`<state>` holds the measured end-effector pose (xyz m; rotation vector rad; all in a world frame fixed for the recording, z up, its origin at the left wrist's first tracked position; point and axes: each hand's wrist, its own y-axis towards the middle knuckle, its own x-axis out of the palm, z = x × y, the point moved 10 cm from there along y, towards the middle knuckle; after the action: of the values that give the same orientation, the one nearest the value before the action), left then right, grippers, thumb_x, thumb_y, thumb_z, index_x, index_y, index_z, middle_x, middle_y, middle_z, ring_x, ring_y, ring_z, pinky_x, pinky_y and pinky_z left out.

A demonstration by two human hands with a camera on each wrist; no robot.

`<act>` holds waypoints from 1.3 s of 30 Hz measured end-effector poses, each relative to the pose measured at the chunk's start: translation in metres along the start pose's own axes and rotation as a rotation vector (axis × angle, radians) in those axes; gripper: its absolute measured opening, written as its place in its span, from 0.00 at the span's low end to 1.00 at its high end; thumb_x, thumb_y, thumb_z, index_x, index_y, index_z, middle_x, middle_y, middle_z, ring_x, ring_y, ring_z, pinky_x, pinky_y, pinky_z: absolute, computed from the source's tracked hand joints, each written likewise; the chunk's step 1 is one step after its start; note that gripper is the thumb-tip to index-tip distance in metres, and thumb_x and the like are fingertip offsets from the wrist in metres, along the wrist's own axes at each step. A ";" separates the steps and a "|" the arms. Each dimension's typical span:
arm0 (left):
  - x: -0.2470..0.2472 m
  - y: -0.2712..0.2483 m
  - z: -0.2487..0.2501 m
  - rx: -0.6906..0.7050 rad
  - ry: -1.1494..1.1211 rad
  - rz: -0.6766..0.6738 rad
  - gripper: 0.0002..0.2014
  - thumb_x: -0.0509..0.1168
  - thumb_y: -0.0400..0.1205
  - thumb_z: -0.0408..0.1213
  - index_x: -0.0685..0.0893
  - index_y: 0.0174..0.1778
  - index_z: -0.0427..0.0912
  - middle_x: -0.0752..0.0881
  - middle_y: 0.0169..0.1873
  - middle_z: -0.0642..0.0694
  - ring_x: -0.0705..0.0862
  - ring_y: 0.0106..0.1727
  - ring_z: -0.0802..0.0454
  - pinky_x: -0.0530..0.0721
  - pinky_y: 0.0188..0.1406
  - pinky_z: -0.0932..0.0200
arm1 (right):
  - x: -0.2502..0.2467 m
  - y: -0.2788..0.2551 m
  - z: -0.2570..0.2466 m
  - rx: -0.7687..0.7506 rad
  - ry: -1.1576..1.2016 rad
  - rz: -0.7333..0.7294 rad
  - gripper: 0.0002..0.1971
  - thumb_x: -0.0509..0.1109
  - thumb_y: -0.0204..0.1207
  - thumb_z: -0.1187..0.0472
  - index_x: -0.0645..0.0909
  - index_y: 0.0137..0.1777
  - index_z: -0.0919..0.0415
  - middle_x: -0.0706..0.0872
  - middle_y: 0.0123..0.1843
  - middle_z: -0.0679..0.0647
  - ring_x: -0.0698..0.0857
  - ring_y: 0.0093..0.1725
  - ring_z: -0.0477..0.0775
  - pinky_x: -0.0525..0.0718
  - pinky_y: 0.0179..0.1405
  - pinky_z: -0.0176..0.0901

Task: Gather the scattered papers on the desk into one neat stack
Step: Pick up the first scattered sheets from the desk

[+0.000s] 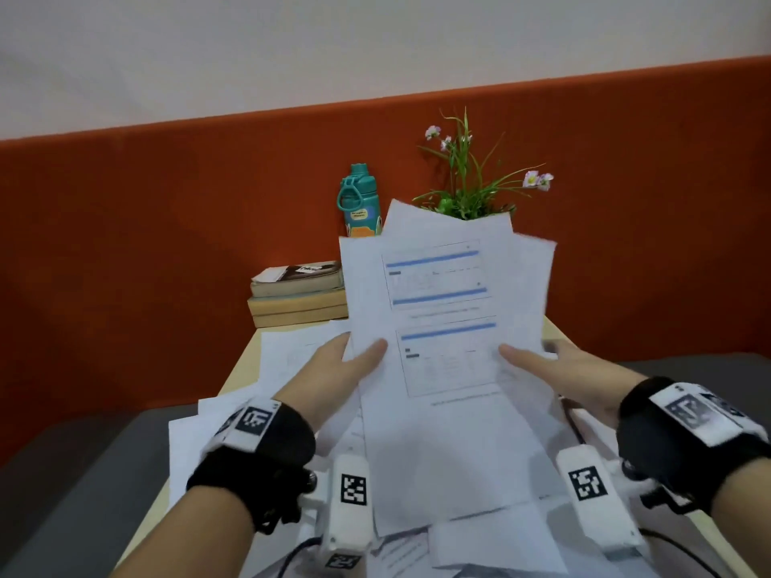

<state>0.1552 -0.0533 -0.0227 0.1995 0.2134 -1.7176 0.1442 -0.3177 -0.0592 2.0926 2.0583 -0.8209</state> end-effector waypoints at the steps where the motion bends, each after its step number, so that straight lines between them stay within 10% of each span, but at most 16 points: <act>1: 0.003 -0.003 -0.001 -0.003 0.012 -0.029 0.17 0.69 0.80 0.40 0.81 0.65 0.47 0.91 0.54 0.54 0.90 0.50 0.61 0.85 0.48 0.65 | 0.009 -0.002 -0.007 -0.051 0.125 -0.047 0.48 0.74 0.58 0.31 0.69 0.77 0.53 0.81 0.70 0.47 0.81 0.66 0.52 0.74 0.69 0.47; 5: 0.001 -0.011 0.000 -0.012 -0.046 0.070 0.10 0.69 0.80 0.35 0.85 0.57 0.44 0.92 0.51 0.49 0.92 0.43 0.57 0.88 0.42 0.64 | 0.027 -0.011 -0.030 -0.202 0.405 -0.134 0.15 0.72 0.74 0.59 0.84 0.61 0.50 0.91 0.57 0.48 0.91 0.55 0.51 0.83 0.56 0.46; 11: -0.042 -0.003 -0.036 -0.293 0.641 0.275 0.34 0.52 0.82 0.62 0.72 0.71 0.36 0.76 0.70 0.38 0.74 0.72 0.37 0.73 0.70 0.47 | -0.015 0.007 0.000 -0.153 0.292 0.145 0.13 0.68 0.74 0.74 0.85 0.57 0.65 0.94 0.44 0.56 0.91 0.42 0.56 0.85 0.48 0.49; 16: -0.082 -0.012 -0.087 -0.602 0.936 0.206 0.52 0.64 0.72 0.66 0.52 0.81 0.35 0.57 0.80 0.34 0.60 0.80 0.34 0.65 0.76 0.41 | -0.031 0.022 0.042 -0.003 0.287 0.180 0.12 0.71 0.73 0.72 0.85 0.56 0.66 0.93 0.45 0.63 0.90 0.49 0.66 0.81 0.61 0.62; 23: -0.091 0.003 -0.078 -0.483 0.892 0.114 0.20 0.72 0.70 0.56 0.86 0.46 0.43 0.90 0.48 0.41 0.87 0.49 0.42 0.83 0.49 0.55 | -0.028 0.030 0.071 0.105 0.275 0.154 0.12 0.72 0.73 0.67 0.85 0.57 0.62 0.93 0.49 0.60 0.89 0.53 0.69 0.78 0.65 0.70; 26: -0.087 0.006 -0.079 -0.452 0.831 0.089 0.14 0.73 0.70 0.51 0.87 0.44 0.45 0.90 0.46 0.44 0.87 0.48 0.45 0.81 0.43 0.60 | -0.024 0.033 0.076 0.122 0.288 0.149 0.11 0.72 0.73 0.67 0.85 0.55 0.59 0.93 0.49 0.59 0.90 0.52 0.69 0.79 0.64 0.70; 30: -0.092 0.009 -0.064 -0.402 0.720 0.214 0.19 0.67 0.78 0.36 0.81 0.65 0.35 0.85 0.62 0.37 0.84 0.62 0.40 0.83 0.57 0.54 | -0.023 0.036 0.075 0.115 0.281 0.142 0.14 0.74 0.72 0.64 0.85 0.58 0.57 0.93 0.51 0.58 0.90 0.52 0.68 0.79 0.63 0.71; 33: -0.092 0.010 -0.047 -0.263 0.633 0.242 0.11 0.64 0.80 0.35 0.79 0.57 0.39 0.84 0.56 0.40 0.82 0.53 0.43 0.76 0.42 0.57 | -0.025 0.035 0.072 0.091 0.258 0.165 0.14 0.73 0.72 0.65 0.85 0.57 0.57 0.94 0.49 0.56 0.90 0.52 0.66 0.79 0.64 0.68; 39: -0.124 -0.005 -0.009 -0.085 0.377 0.421 0.12 0.63 0.82 0.37 0.84 0.60 0.39 0.90 0.55 0.42 0.88 0.51 0.45 0.86 0.54 0.50 | -0.031 0.014 0.040 0.015 0.218 0.262 0.17 0.69 0.77 0.69 0.82 0.65 0.64 0.89 0.56 0.62 0.86 0.52 0.65 0.81 0.49 0.51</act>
<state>0.1693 0.0679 -0.0004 0.4714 0.4854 -1.2397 0.1465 -0.3640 -0.0841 2.4873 1.8145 -0.5945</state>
